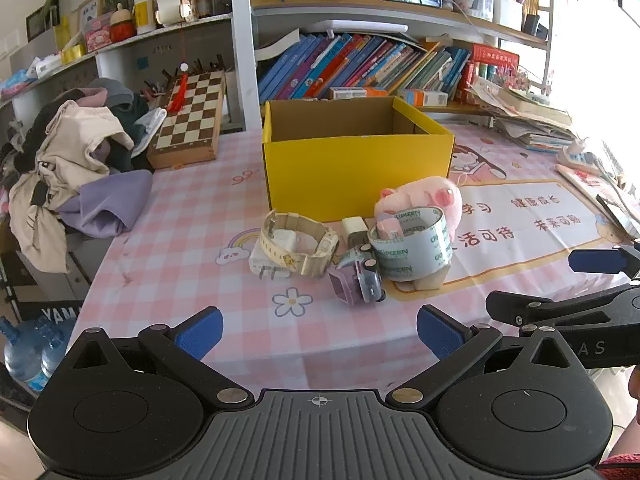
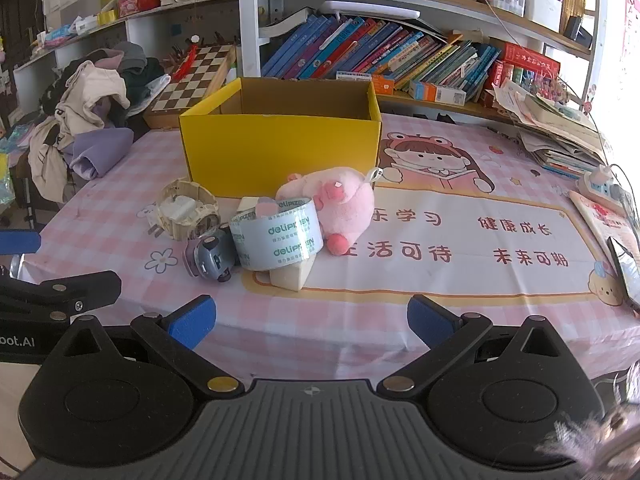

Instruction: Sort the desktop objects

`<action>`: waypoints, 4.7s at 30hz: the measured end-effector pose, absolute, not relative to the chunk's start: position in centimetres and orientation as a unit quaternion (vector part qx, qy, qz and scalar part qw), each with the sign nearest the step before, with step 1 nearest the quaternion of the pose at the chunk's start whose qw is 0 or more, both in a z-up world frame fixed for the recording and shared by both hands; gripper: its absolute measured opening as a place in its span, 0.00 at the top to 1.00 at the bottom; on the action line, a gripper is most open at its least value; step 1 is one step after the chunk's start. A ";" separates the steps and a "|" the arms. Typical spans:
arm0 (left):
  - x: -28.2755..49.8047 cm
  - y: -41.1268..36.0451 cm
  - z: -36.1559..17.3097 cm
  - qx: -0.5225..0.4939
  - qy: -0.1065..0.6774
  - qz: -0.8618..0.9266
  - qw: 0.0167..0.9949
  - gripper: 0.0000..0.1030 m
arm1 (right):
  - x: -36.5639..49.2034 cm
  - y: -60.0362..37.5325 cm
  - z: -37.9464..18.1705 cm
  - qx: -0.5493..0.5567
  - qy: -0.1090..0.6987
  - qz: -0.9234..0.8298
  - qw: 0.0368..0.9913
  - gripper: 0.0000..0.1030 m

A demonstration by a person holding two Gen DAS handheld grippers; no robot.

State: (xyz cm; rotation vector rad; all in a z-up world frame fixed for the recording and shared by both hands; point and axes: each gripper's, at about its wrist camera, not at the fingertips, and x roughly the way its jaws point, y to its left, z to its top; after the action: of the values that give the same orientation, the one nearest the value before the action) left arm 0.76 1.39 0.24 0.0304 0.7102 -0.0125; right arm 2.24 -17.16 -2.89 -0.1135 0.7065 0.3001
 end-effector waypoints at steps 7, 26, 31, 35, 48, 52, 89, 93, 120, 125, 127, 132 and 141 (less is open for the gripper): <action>0.9 1.6 0.2 0.013 0.347 -0.008 0.938 0.00 | 2.4 -16.9 -2.8 -0.057 0.344 0.144 0.926 0.00; 1.7 3.1 0.2 -0.007 0.340 -0.010 0.940 0.00 | 3.5 -16.0 -2.1 -0.056 0.338 0.153 0.927 0.05; 2.4 3.1 -0.3 -0.011 0.347 -0.013 0.938 0.00 | 4.5 -15.4 -2.2 -0.064 0.343 0.166 0.922 0.10; 3.3 3.0 -0.7 -0.011 0.352 -0.015 0.936 0.07 | 5.8 -15.1 -2.5 -0.072 0.351 0.176 0.917 0.13; 7.3 2.5 -3.5 -0.014 0.398 -0.021 0.917 0.28 | 12.1 -14.2 -4.3 -0.075 0.403 0.215 0.886 0.13; 8.3 2.0 -4.4 -0.021 0.411 -0.041 0.911 0.30 | 13.6 -13.9 -4.9 -0.073 0.420 0.234 0.874 0.15; 12.2 2.0 -3.2 -0.031 0.384 -0.084 0.919 0.57 | 18.2 -12.6 -1.8 -0.052 0.369 0.310 0.874 0.18; 12.5 2.2 -1.9 -0.028 0.364 -0.079 0.927 0.57 | 18.8 -12.9 -0.7 -0.038 0.356 0.307 0.882 0.18; 22.1 2.3 3.3 0.013 0.292 -0.042 0.956 0.57 | 29.7 -14.4 3.2 -0.117 0.267 0.330 0.898 0.18; 25.1 2.2 2.6 0.031 0.314 -0.034 0.948 0.57 | 33.0 -12.3 2.1 -0.183 0.267 0.359 0.875 0.18; 26.1 2.1 2.1 0.041 0.324 -0.032 0.945 0.57 | 34.0 -11.3 1.5 -0.212 0.271 0.373 0.861 0.18; 28.9 2.0 0.9 0.059 0.350 -0.028 0.934 0.57 | 35.8 -9.1 -0.5 -0.287 0.280 0.406 0.822 0.18; 32.3 2.1 -0.8 0.071 0.386 -0.029 0.919 0.57 | 38.2 -6.9 -2.8 -0.354 0.283 0.436 0.778 0.18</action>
State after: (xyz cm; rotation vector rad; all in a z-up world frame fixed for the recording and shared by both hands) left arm 32.29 2.06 -0.79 0.1467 0.7940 -0.0603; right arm 38.21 -6.89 -2.79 -0.7662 0.6116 0.9425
